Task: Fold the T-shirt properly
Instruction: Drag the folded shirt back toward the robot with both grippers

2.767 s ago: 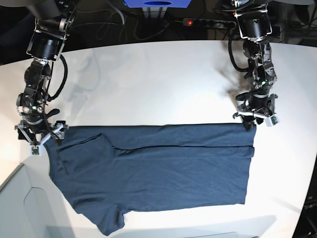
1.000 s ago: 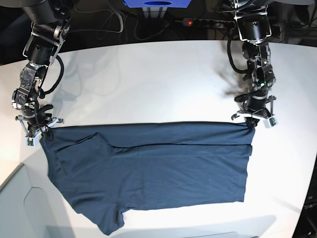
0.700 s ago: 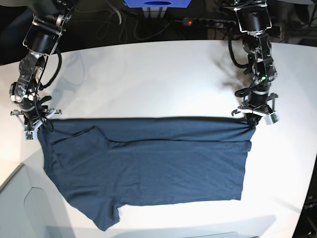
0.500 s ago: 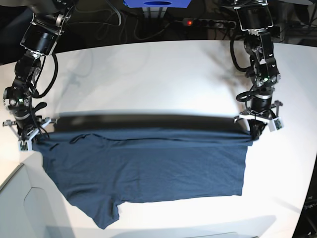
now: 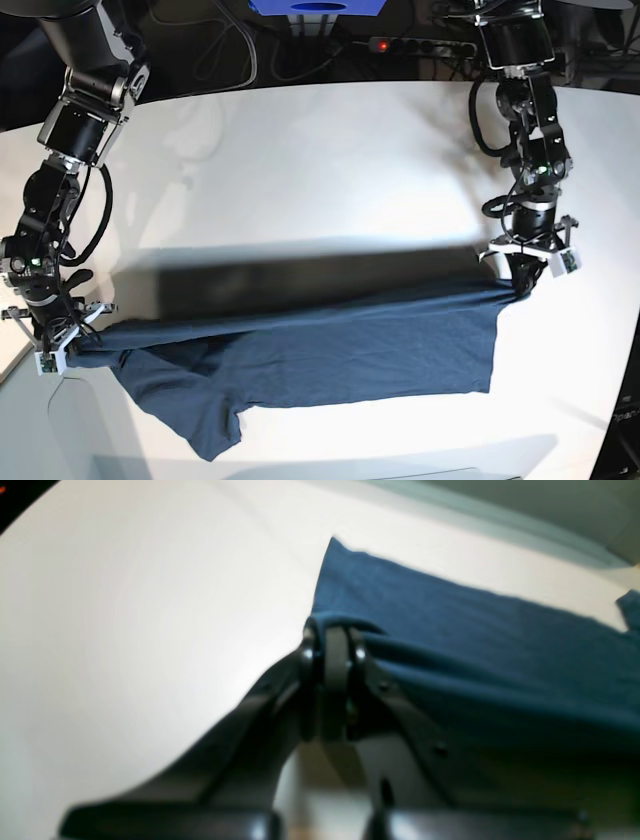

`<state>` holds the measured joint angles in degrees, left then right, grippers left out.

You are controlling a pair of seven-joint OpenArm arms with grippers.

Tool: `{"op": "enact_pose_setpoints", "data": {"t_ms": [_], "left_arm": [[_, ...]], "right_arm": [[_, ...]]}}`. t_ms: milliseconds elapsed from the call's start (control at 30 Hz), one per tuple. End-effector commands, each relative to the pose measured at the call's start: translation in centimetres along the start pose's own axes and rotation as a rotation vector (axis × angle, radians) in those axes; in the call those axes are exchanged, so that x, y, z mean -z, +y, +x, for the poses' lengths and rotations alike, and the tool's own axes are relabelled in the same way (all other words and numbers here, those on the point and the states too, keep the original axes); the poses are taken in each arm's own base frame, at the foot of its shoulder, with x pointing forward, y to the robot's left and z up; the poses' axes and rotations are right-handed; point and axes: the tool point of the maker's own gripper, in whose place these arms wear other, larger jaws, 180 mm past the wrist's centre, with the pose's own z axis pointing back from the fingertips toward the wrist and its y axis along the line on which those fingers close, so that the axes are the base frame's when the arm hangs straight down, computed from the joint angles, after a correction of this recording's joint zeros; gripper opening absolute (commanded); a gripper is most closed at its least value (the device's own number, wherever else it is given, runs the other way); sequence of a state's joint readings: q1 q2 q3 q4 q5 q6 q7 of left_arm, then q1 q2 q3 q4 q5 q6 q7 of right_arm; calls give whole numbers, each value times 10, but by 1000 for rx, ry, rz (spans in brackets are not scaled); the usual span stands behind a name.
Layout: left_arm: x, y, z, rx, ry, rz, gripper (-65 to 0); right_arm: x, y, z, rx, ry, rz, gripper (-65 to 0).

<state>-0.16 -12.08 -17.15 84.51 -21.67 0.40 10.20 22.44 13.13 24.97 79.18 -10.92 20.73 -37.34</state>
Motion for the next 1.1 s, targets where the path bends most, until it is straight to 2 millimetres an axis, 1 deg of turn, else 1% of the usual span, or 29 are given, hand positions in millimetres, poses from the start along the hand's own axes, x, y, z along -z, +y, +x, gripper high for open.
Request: {"op": "enact_pose_setpoints", "data": {"t_ms": [0,100,200,267,400,500,567,633,700,733,767,833,933,1000,1067], "left_arm": [[3,0,22,5,-68,-2,-650],[1,0,23,7,-69,-3,-650],[-2,2,16,11,-53,0,-650],[-5,4,9,13,-38,4,-650],[-16,21,-1,16,-15,39,-650],[-27,32,-15,21,16,62,-650],[-36,39,-26,17,43,76,-650],[-44,42,-38,20,72,83,-650],[-52,45,-43,26,84,88,-650],[-59,46,-47,31,96,89,-650],[-64,47,-51,35,107,92,-650],[-75,47,-54,44,119,90,-650],[-94,53,-57,34,124,118,-650],[-108,60,-62,24,136,147,-650],[-116,62,-67,18,148,162,-650]], "right_arm": [[-3,-11,15,-3,-48,-23,-649],[-3,-8,-8,-7,-5,-14,-649],[-6,-13,-31,-27,42,-20,-649],[-8,-12,-42,-34,63,-19,-649],[-19,-11,-68,-61,108,-19,-649],[-37,-16,-99,-56,154,-40,-649],[-46,-9,-122,-42,191,-33,-649],[-54,-5,-141,-21,224,-33,-649],[-58,-2,-161,4,263,-29,-649],[-60,1,-173,12,288,-20,-649],[-62,5,-180,17,304,-11,-649],[-66,11,-192,21,330,-1,-649],[-72,14,-203,17,352,5,-649],[-80,14,-204,-1,353,2,-649],[-88,13,-205,-19,352,-1,-649]]}}
